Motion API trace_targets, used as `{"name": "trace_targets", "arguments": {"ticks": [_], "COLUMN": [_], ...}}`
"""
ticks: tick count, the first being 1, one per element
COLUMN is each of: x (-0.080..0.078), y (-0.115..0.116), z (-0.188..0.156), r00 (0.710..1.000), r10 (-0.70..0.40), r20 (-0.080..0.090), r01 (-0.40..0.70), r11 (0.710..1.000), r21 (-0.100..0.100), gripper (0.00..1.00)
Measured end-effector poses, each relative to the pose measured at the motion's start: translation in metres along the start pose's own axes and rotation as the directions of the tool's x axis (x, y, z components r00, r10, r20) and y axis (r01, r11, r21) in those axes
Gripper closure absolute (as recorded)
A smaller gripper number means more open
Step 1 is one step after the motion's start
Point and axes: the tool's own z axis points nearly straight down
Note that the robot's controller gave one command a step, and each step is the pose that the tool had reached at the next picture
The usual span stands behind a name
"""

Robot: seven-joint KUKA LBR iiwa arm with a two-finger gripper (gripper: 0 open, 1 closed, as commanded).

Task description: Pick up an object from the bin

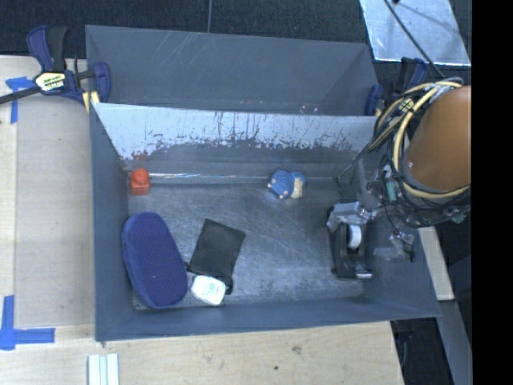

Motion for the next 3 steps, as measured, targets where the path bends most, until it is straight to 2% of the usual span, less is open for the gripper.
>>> {"name": "trace_targets", "arguments": {"ticks": [1,2,3], "x": [0.001,0.001,0.012], "y": [-0.023,-0.023,-0.022], "z": [0.083,0.082,-0.03], "r00": [0.767,0.769,0.751], "r10": [-0.642,-0.639,-0.66], "r20": [0.006,0.006,0.0], "r01": [0.642,0.639,0.66], "r11": [0.767,0.769,0.751], "r21": [-0.002,-0.002,-0.001], "gripper": [0.0,1.0,1.0]}}
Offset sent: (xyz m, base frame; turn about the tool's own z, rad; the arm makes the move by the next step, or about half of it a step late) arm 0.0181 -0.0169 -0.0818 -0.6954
